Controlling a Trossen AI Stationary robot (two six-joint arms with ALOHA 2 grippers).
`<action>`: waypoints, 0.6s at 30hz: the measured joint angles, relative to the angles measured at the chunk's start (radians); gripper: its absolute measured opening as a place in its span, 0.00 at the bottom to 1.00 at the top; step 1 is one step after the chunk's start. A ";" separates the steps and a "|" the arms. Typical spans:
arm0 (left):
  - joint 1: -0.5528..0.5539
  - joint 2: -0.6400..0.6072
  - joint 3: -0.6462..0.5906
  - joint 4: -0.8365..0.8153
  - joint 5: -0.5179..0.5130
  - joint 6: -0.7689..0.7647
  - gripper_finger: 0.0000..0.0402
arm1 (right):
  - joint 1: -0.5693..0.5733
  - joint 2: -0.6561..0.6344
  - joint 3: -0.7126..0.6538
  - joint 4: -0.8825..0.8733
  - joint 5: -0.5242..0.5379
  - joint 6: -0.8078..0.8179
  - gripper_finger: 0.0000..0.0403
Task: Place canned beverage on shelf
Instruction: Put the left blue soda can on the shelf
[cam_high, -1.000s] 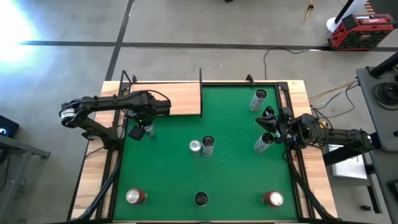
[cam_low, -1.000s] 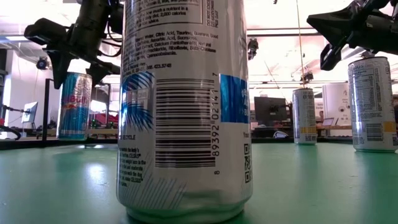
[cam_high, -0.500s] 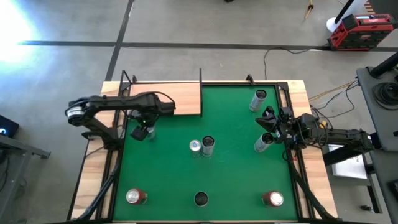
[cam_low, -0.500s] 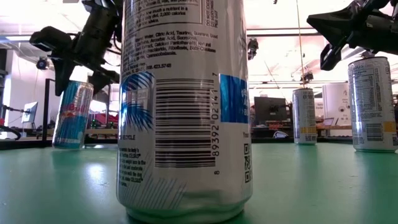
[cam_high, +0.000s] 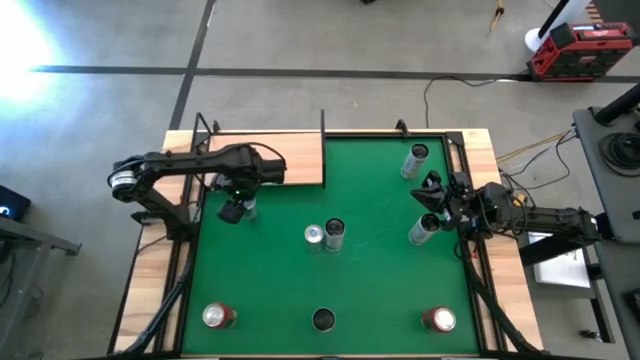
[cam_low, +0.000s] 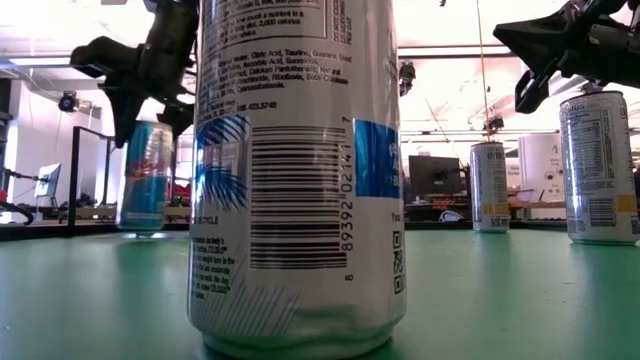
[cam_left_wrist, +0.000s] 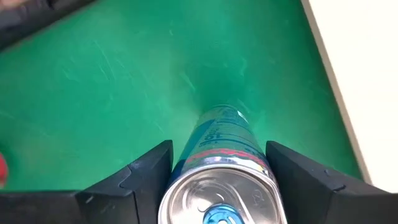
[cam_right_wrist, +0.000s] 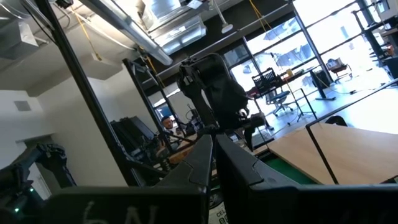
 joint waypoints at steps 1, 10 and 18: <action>0.000 0.000 0.000 0.010 0.000 -0.005 0.57 | 0.000 0.000 0.000 0.000 0.000 0.000 0.03; 0.000 0.024 -0.015 0.107 -0.015 0.001 0.57 | 0.000 0.001 0.000 0.000 0.000 0.000 0.03; 0.000 0.079 0.002 0.097 -0.030 0.035 0.57 | 0.000 0.001 0.000 0.000 0.000 0.000 0.03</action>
